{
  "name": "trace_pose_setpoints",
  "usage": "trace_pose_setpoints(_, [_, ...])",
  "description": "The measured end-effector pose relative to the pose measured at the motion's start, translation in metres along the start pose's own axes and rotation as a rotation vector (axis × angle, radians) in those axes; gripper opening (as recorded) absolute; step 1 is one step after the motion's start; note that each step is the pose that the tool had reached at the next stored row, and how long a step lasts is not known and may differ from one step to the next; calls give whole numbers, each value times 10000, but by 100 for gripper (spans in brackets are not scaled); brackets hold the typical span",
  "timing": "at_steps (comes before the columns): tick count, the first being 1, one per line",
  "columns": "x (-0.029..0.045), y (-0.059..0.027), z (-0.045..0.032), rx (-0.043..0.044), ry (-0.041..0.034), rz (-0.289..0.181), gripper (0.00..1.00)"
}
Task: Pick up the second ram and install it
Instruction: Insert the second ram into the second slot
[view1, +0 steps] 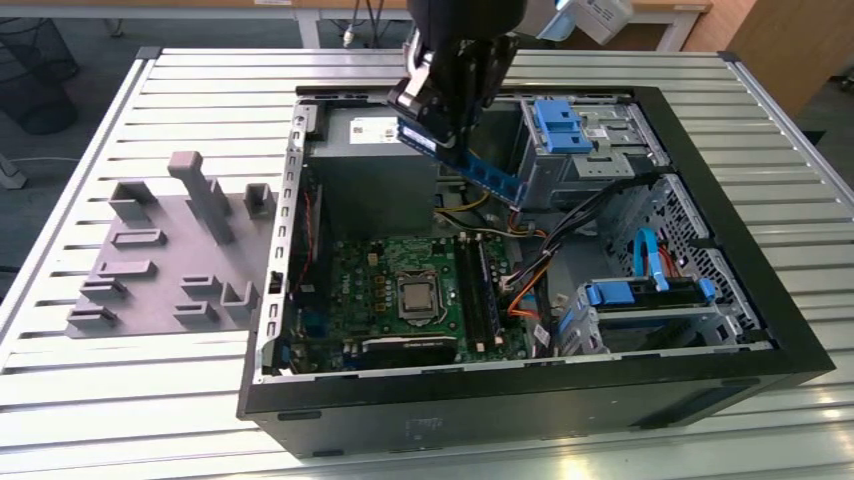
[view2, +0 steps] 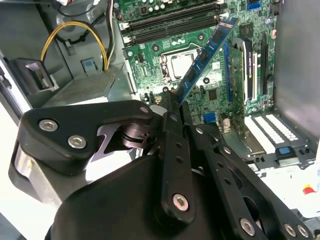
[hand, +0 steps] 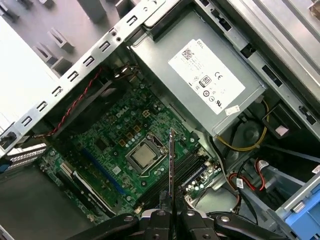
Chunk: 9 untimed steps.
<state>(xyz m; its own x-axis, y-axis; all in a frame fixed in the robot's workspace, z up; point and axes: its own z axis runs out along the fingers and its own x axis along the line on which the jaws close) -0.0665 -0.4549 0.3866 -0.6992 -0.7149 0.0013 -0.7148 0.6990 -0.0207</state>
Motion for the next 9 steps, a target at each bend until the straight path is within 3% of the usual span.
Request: trace_pose_setpoints(9, [0,0,4,2,24,975,14])
